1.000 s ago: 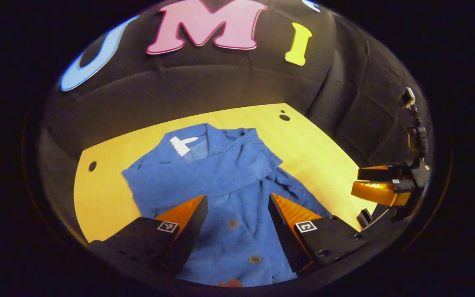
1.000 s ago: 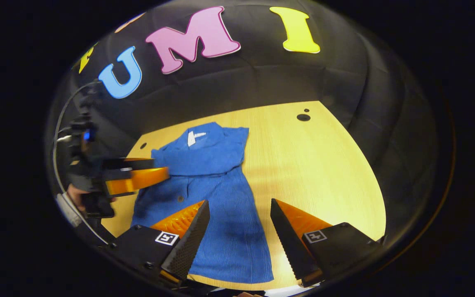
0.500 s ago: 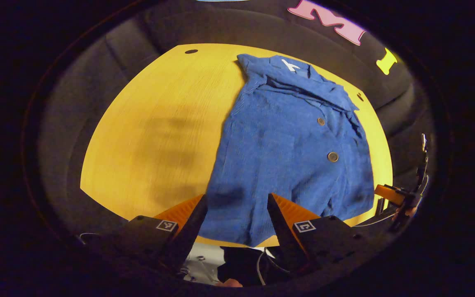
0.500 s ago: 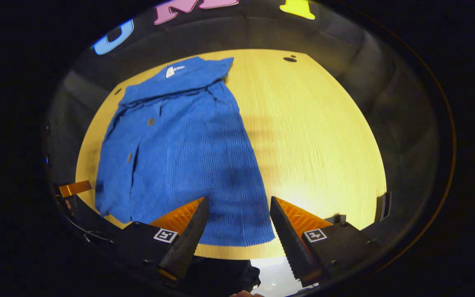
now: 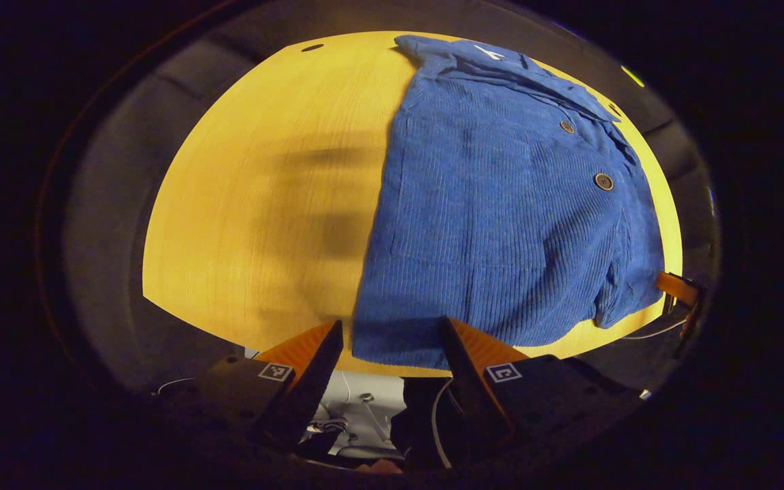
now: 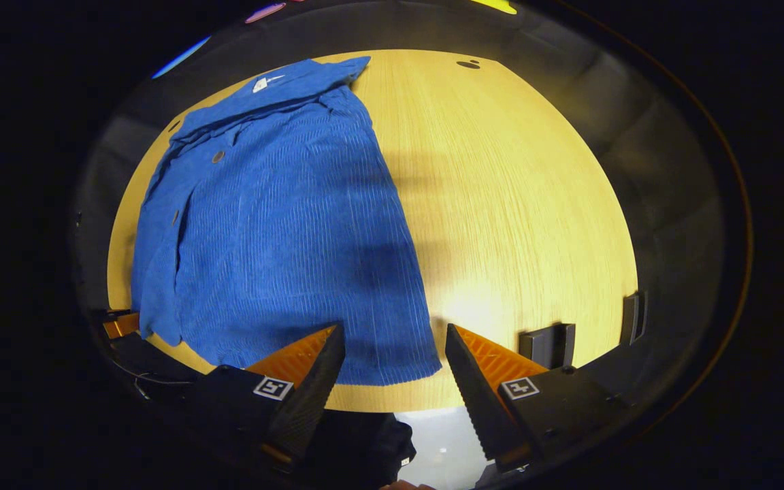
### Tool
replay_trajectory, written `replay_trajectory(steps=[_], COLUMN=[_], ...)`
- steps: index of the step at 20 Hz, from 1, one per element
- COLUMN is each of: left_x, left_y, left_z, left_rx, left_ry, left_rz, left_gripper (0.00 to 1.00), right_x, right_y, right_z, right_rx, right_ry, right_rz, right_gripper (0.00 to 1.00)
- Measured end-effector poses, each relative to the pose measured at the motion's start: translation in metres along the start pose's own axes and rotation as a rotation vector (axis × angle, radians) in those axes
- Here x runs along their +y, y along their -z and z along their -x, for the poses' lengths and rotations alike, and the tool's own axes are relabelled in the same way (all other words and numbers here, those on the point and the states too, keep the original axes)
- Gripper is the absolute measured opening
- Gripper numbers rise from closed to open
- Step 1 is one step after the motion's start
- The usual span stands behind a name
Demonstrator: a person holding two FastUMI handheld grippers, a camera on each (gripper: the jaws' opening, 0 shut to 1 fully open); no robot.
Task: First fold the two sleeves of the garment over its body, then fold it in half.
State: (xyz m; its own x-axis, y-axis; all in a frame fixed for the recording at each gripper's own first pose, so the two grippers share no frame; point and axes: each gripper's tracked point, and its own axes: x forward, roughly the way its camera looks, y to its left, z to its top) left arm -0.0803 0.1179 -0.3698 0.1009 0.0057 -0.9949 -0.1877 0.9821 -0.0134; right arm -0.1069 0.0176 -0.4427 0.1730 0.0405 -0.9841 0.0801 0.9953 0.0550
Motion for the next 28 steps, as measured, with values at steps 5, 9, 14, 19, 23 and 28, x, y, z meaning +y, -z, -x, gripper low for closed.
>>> replay_trajectory(steps=[5,9,14,19,23,28], left_x=[-0.002,-0.009,-0.024,-0.028,-0.029,-0.032], left_y=[0.001,0.003,-0.004,-0.028,-0.071,-0.143], left_z=[0.0,0.0,0.0,0.033,0.085,0.137], left_rx=[0.029,0.028,0.012,-0.066,-0.191,-0.302], left_ry=[0.022,0.03,0.116,0.266,0.324,0.389], left_rz=[0.034,0.005,-0.053,0.037,-0.032,-0.089], left_gripper=[0.86,0.8,0.04,0.0,0.0,0.0], right_x=[0.0,0.003,0.029,0.036,0.044,0.062], right_y=[0.006,0.009,0.01,-0.01,-0.058,-0.133], right_z=[-0.009,-0.011,-0.008,0.011,0.054,0.106], right_rx=[0.027,0.022,0.014,0.007,-0.094,-0.226], right_ry=[-0.002,-0.015,-0.063,-0.141,-0.19,-0.214], right_rz=[-0.007,-0.043,0.004,-0.12,-0.167,-0.11], right_gripper=[0.91,0.95,0.08,0.07,0.07,0.07])
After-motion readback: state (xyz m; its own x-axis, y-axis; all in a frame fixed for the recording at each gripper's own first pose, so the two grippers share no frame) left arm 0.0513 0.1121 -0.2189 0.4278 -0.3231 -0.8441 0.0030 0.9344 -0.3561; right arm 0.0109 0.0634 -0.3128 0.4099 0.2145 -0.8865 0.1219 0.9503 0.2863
